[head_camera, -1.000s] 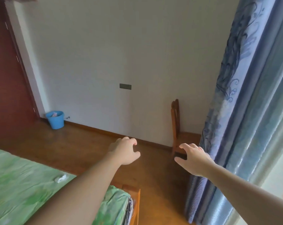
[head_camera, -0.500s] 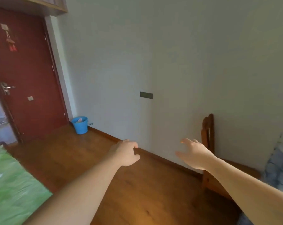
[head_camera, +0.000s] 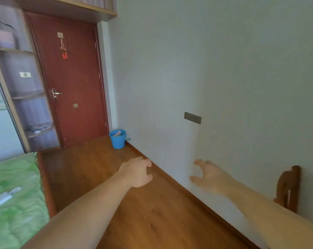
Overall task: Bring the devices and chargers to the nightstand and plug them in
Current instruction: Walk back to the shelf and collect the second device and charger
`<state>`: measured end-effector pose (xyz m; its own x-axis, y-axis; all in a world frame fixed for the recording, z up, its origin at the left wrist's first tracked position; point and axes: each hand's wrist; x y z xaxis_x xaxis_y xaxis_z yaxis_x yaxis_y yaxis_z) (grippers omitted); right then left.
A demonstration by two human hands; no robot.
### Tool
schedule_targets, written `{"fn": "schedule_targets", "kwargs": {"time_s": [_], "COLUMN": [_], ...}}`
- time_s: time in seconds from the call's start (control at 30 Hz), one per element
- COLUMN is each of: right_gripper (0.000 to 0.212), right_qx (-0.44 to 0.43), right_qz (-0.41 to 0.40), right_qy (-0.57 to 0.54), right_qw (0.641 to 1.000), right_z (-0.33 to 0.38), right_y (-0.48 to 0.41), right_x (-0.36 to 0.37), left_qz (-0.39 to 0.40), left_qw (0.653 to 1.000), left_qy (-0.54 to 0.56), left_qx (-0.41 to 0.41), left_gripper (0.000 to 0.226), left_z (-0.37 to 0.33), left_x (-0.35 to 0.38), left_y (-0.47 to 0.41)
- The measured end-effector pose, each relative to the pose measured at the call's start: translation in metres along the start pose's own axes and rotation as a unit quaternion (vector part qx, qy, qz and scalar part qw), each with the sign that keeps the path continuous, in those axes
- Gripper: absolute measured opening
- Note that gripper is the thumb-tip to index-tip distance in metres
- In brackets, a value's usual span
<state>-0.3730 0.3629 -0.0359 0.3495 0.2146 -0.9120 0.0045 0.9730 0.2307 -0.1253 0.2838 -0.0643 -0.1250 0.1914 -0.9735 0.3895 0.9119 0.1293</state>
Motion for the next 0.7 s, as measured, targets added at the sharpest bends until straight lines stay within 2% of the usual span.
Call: {"fn": "schedule_targets", "kwargs": {"time_s": [0.3, 0.4, 0.57, 0.7], "right_gripper": [0.068, 0.067, 0.063, 0.064], "right_qx": [-0.088, -0.119, -0.221, -0.263], "right_qz": [0.055, 0.082, 0.063, 0.045], "right_qy": [0.037, 0.066, 0.143, 0.146], "right_qw": [0.994, 0.987, 0.963, 0.953], "right_z": [0.03, 0.07, 0.149, 0.201], "right_y": [-0.245, -0.332, -0.434, -0.513], "right_x": [-0.012, -0.009, -0.011, -0.017], "left_qz": [-0.002, 0.02, -0.009, -0.006], "left_qw": [0.995, 0.992, 0.977, 0.968], "left_qy": [0.032, 0.006, 0.017, 0.017], "left_qx": [-0.093, -0.127, -0.212, -0.251], "left_gripper": [0.045, 0.046, 0.043, 0.045], "left_z": [0.102, 0.149, 0.231, 0.283], "left_x": [-0.008, -0.016, -0.055, -0.073], "left_y": [-0.171, -0.21, -0.252, -0.286]}}
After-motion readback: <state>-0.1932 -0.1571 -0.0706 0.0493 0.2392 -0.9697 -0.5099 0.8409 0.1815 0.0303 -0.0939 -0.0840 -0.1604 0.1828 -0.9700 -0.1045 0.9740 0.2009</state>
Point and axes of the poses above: each hand's wrist, its own y-axis away from the middle knuckle, its own x-axis out of the palm, z = x × y, and after that the axes turned 11 degrees about z, right-handed
